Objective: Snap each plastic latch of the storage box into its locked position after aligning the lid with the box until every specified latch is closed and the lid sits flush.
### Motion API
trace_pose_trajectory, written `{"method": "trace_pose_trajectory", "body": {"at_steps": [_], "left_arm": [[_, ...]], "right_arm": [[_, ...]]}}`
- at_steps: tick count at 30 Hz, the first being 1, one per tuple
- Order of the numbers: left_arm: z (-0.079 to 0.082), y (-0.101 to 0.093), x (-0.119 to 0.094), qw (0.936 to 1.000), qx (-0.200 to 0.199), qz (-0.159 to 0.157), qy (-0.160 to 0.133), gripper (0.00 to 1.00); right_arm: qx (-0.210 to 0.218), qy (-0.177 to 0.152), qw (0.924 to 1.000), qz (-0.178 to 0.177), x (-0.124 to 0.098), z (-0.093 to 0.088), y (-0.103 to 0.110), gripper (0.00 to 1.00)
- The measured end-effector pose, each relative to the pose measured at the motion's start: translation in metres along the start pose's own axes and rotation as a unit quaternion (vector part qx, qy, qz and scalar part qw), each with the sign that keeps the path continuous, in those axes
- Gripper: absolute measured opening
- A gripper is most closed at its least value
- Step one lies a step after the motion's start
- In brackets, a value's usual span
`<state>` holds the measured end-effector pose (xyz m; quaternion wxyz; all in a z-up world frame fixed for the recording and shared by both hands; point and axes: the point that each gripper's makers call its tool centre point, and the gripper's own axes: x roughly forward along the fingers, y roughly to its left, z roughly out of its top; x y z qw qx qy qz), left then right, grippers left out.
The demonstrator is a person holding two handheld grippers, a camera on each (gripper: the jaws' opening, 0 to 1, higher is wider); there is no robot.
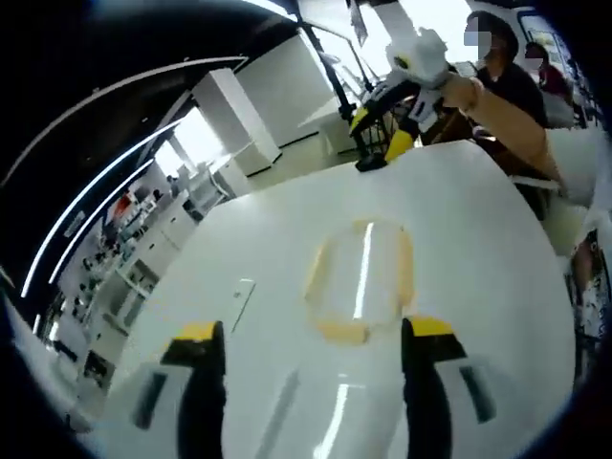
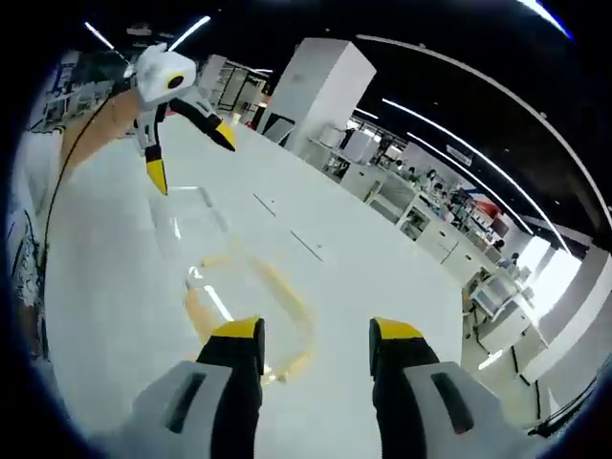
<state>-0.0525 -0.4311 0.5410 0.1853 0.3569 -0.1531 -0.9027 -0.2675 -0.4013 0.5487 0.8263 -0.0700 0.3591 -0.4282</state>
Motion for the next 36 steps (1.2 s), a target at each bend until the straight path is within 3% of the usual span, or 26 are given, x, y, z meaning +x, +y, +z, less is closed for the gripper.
{"method": "trace_pose_trajectory", "body": {"at_steps": [4, 10, 14, 17, 20, 22, 24, 27, 36], "left_arm": [[-0.008, -0.004, 0.024, 0.9989, 0.008, -0.022, 0.041, 0.73], [-0.018, -0.012, 0.048, 0.9937, 0.028, -0.06, 0.091, 0.71], [-0.027, -0.02, 0.059, 0.9901, 0.029, -0.079, 0.112, 0.7], [-0.038, -0.024, 0.067, 0.9853, 0.037, -0.088, 0.141, 0.69], [-0.046, -0.028, 0.075, 0.9822, 0.034, -0.098, 0.157, 0.68], [-0.049, -0.032, 0.077, 0.9798, 0.032, -0.107, 0.166, 0.67], [-0.052, -0.04, 0.081, 0.976, 0.036, -0.121, 0.177, 0.67], [-0.057, -0.042, 0.086, 0.9719, 0.041, -0.131, 0.191, 0.66], [-0.083, -0.042, 0.1, 0.9556, 0.055, -0.159, 0.242, 0.65]], "right_arm": [[-0.011, 0.036, 0.998, 0.05, 0.014, -0.011, -0.001, 0.48], [-0.043, 0.094, 0.9886, 0.109, 0.032, -0.034, 0.001, 0.5], [-0.061, 0.122, 0.9765, 0.167, 0.043, -0.051, 0.012, 0.51], [-0.091, 0.152, 0.9669, 0.183, 0.05, -0.067, 0.01, 0.53], [-0.123, 0.168, 0.9557, 0.208, 0.058, -0.077, 0.012, 0.54], [-0.126, 0.163, 0.9531, 0.222, 0.062, -0.077, 0.015, 0.56], [-0.124, 0.174, 0.9447, 0.249, 0.065, -0.083, 0.02, 0.55], [-0.143, 0.199, 0.9375, 0.247, 0.072, -0.093, 0.012, 0.56], [-0.137, 0.215, 0.9238, 0.286, 0.093, -0.113, 0.015, 0.57]]}}
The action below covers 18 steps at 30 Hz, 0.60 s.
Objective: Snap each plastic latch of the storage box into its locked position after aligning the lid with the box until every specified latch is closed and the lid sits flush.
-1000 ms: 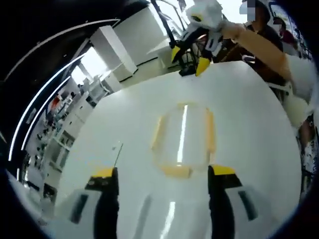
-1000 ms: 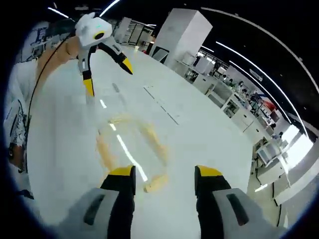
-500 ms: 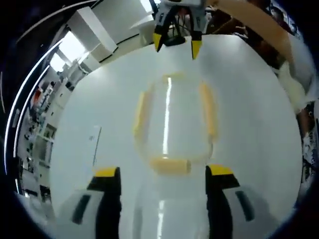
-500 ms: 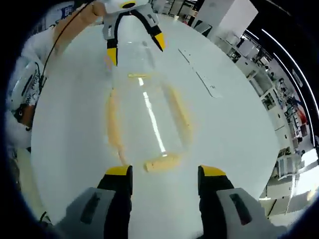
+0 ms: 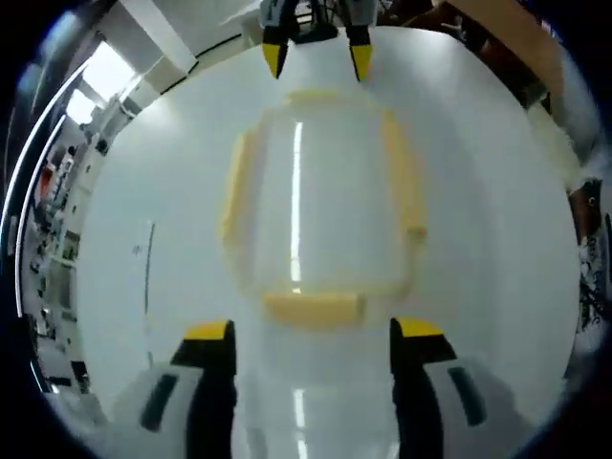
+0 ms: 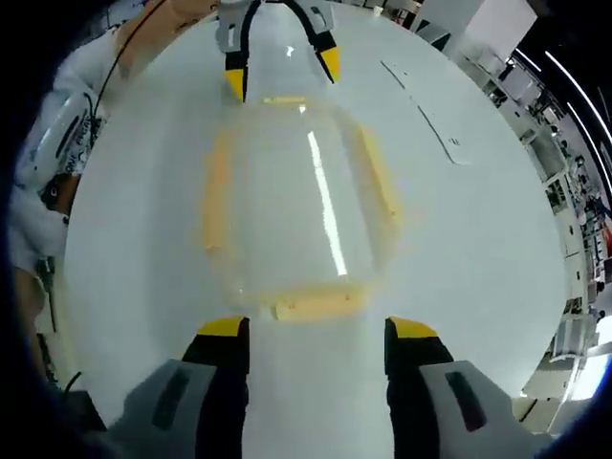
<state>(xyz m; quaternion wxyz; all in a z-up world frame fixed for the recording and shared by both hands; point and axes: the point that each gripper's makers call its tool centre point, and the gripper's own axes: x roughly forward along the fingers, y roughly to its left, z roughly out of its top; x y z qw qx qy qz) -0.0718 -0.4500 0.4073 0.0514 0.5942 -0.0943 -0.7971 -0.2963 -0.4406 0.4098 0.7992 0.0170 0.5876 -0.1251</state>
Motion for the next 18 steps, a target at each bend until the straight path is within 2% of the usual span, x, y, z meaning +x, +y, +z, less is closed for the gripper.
{"method": "trace_pose_trajectory", "body": {"at_steps": [5, 7, 8, 9, 12, 16, 18], "left_arm": [[-0.001, 0.005, 0.002, 1.0, -0.003, -0.008, 0.0, 0.61], [0.001, -0.003, 0.003, 0.9983, -0.036, -0.044, -0.013, 0.55], [0.001, -0.001, 0.004, 0.998, -0.037, -0.049, -0.018, 0.54], [-0.002, 0.0, 0.005, 0.9984, -0.029, -0.047, -0.014, 0.55], [-0.001, 0.004, 0.005, 0.9974, -0.04, -0.052, -0.029, 0.57], [-0.002, -0.001, 0.007, 0.9931, -0.065, -0.084, -0.049, 0.54], [-0.002, -0.002, 0.005, 0.9933, -0.055, -0.087, -0.052, 0.54]], "right_arm": [[0.009, -0.012, 0.9995, 0.028, 0.012, 0.001, -0.001, 0.55], [0.014, -0.02, 0.9991, 0.035, 0.013, 0.003, 0.002, 0.55], [0.011, -0.022, 0.9991, 0.035, 0.013, 0.004, 0.001, 0.55], [0.01, -0.024, 0.999, 0.037, 0.014, 0.005, 0.001, 0.55], [0.014, -0.026, 0.9983, 0.051, 0.016, 0.008, 0.004, 0.54], [0.013, -0.034, 0.9972, 0.065, 0.019, 0.015, 0.01, 0.55], [0.007, -0.031, 0.9972, 0.067, 0.021, 0.017, 0.014, 0.55]]}}
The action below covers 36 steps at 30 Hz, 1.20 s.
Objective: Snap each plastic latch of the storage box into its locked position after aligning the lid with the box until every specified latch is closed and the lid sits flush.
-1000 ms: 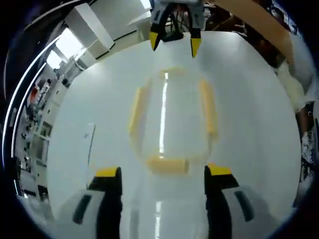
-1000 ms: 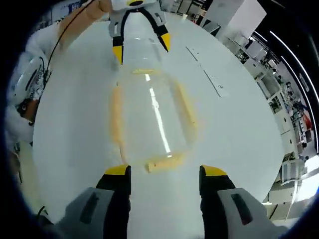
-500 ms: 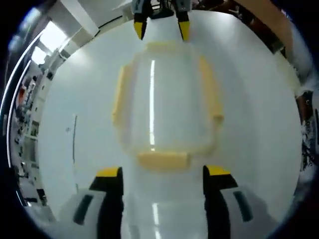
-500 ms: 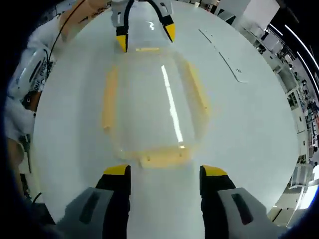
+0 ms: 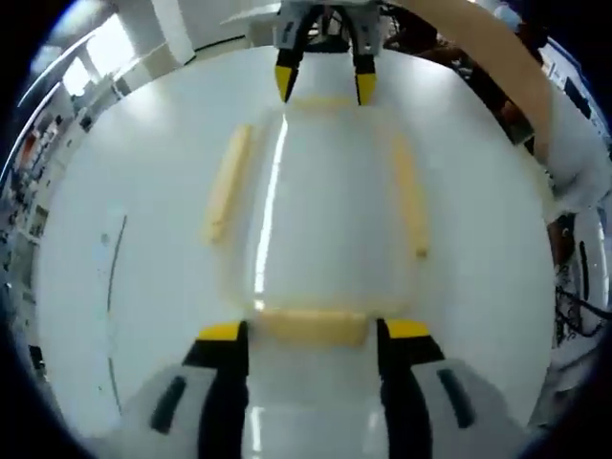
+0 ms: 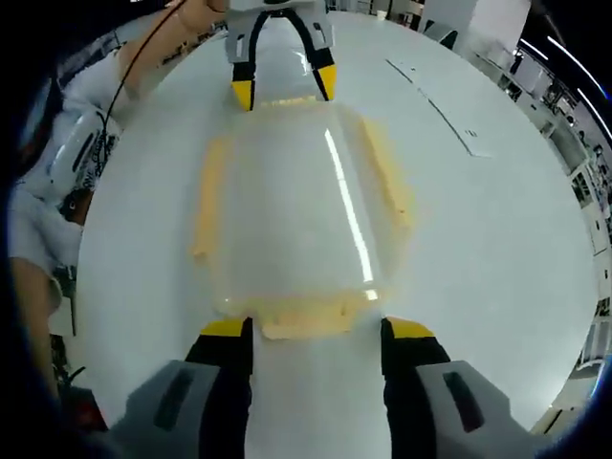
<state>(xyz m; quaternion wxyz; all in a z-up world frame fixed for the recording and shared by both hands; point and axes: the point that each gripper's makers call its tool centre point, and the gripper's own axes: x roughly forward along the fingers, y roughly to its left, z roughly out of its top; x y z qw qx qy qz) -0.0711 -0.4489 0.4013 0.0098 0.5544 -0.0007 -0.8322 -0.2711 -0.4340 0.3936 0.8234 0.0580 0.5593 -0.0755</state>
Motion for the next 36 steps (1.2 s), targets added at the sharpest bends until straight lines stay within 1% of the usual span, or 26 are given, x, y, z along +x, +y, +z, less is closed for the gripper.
{"method": "trace_pose_trajectory", "body": {"at_steps": [3, 6, 7, 9, 11, 12, 14, 19, 21, 22, 23, 24, 25, 28, 33, 36], "left_arm": [[0.001, -0.002, 0.0, 0.9999, 0.012, -0.006, -0.001, 0.53], [0.002, -0.008, -0.001, 0.9993, 0.035, -0.014, 0.002, 0.5], [0.002, -0.007, 0.0, 0.9995, 0.029, -0.012, 0.005, 0.5], [0.001, -0.008, 0.0, 0.9994, 0.031, -0.012, 0.01, 0.49], [0.001, -0.01, 0.0, 0.9993, 0.034, -0.014, 0.01, 0.48], [0.0, -0.011, -0.001, 0.9992, 0.036, -0.015, 0.007, 0.47], [0.001, -0.011, -0.001, 0.9993, 0.034, -0.015, 0.004, 0.44], [0.002, -0.014, -0.002, 0.9992, 0.037, -0.015, 0.002, 0.44], [0.003, -0.015, -0.002, 0.9992, 0.037, -0.014, 0.004, 0.44], [0.003, -0.015, -0.002, 0.9992, 0.038, -0.014, 0.007, 0.41], [-0.001, -0.008, -0.005, 0.9992, 0.034, 0.001, 0.021, 0.4], [0.002, -0.013, -0.002, 0.9992, 0.036, -0.009, 0.014, 0.4], [0.001, -0.012, -0.002, 0.9991, 0.036, -0.008, 0.021, 0.4], [0.001, -0.013, -0.001, 0.9988, 0.039, -0.008, 0.029, 0.39], [0.002, -0.015, 0.0, 0.9985, 0.043, -0.01, 0.032, 0.39], [0.003, -0.015, 0.001, 0.9985, 0.047, -0.013, 0.025, 0.39]], "right_arm": [[-0.014, 0.007, 0.9999, 0.005, 0.002, 0.003, 0.004, 0.54], [-0.035, 0.014, 0.9992, 0.015, 0.002, 0.005, 0.007, 0.5], [-0.04, 0.015, 0.9989, 0.017, 0.002, 0.006, 0.008, 0.49], [-0.053, 0.022, 0.9981, 0.023, 0.002, 0.008, 0.011, 0.46], [-0.054, 0.028, 0.9979, 0.023, 0.001, 0.009, 0.012, 0.45], [-0.054, 0.029, 0.9978, 0.023, -0.001, 0.009, 0.012, 0.41], [-0.052, 0.026, 0.998, 0.024, -0.002, 0.01, 0.012, 0.41], [-0.048, 0.02, 0.9984, 0.024, -0.005, 0.01, 0.012, 0.4], [-0.045, 0.019, 0.9985, 0.023, -0.006, 0.01, 0.01, 0.4], [-0.043, 0.02, 0.9986, 0.022, -0.006, 0.01, 0.01, 0.4], [-0.041, 0.019, 0.9987, 0.023, -0.007, 0.009, 0.01, 0.4], [-0.039, 0.018, 0.9988, 0.022, -0.007, 0.009, 0.009, 0.4], [-0.039, 0.017, 0.9989, 0.021, -0.007, 0.008, 0.01, 0.39], [-0.04, 0.019, 0.9988, 0.021, -0.006, 0.007, 0.011, 0.39], [-0.039, 0.02, 0.9988, 0.021, -0.005, 0.008, 0.012, 0.39], [-0.04, 0.024, 0.9987, 0.021, -0.004, 0.008, 0.011, 0.39]]}}
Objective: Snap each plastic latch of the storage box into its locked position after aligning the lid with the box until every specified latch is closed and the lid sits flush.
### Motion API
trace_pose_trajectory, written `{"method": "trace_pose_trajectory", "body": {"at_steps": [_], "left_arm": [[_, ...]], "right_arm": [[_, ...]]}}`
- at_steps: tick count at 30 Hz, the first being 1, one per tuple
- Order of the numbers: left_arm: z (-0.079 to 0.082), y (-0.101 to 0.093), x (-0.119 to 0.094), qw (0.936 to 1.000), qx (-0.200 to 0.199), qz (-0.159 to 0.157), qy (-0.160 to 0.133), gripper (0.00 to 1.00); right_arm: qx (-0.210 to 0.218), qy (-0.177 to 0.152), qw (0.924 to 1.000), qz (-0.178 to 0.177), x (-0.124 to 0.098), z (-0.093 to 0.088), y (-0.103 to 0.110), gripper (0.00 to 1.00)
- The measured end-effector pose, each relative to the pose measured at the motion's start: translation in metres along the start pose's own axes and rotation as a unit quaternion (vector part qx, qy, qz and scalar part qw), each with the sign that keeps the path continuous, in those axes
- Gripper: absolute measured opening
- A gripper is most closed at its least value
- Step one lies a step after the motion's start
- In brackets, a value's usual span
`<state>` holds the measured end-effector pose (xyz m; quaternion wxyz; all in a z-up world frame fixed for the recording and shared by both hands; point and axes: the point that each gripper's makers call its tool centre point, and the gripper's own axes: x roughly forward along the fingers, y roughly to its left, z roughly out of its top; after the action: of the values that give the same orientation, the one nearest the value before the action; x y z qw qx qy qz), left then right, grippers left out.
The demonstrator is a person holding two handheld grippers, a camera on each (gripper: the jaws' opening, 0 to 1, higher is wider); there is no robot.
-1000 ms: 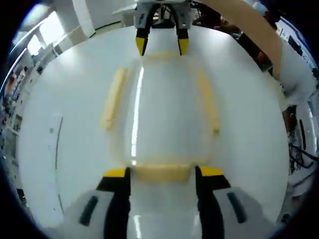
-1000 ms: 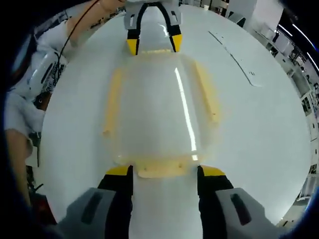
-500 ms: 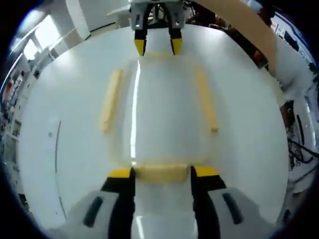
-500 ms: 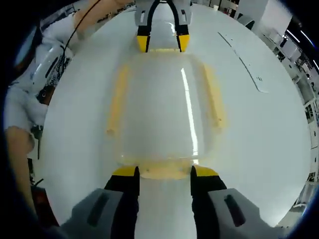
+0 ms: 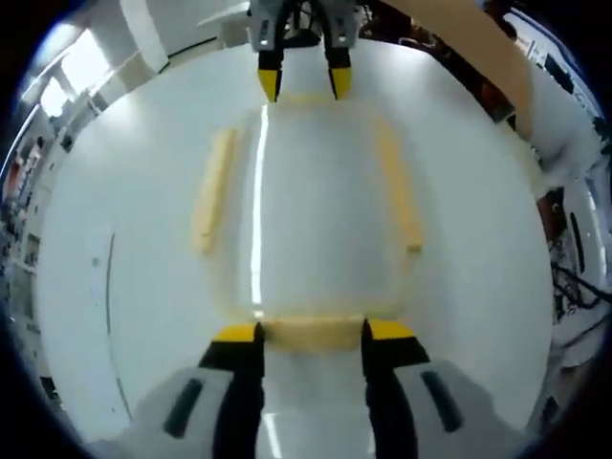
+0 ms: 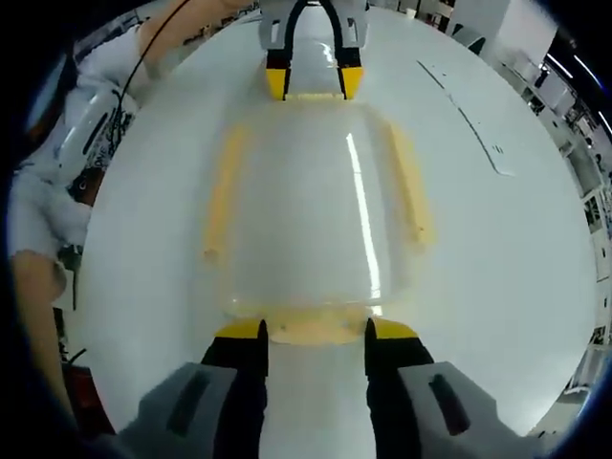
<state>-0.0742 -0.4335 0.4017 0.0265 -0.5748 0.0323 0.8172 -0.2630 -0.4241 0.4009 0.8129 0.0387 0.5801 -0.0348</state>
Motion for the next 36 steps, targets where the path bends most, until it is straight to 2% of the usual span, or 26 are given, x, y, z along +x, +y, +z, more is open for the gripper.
{"method": "trace_pose_trajectory", "body": {"at_steps": [6, 10, 16, 29, 36], "left_arm": [[0.004, -0.001, 0.001, 0.9999, 0.009, -0.002, 0.01, 0.39], [0.007, -0.002, 0.002, 0.9997, 0.016, -0.002, 0.019, 0.39], [0.012, -0.003, -0.005, 0.9996, 0.022, -0.002, 0.016, 0.38], [0.017, -0.009, -0.044, 0.999, 0.039, 0.009, 0.018, 0.39], [0.005, -0.008, -0.08, 0.9985, 0.043, 0.026, 0.022, 0.39]], "right_arm": [[0.003, -0.005, 1.0, -0.004, 0.001, 0.0, 0.0, 0.39], [0.005, 0.005, 1.0, -0.004, 0.0, -0.001, 0.003, 0.39], [0.013, 0.007, 0.9999, -0.006, -0.006, -0.003, 0.006, 0.39], [0.02, 0.001, 0.9995, -0.023, -0.04, 0.016, 0.02, 0.39], [0.009, -0.008, 0.9992, -0.039, -0.061, 0.047, 0.023, 0.39]]}}
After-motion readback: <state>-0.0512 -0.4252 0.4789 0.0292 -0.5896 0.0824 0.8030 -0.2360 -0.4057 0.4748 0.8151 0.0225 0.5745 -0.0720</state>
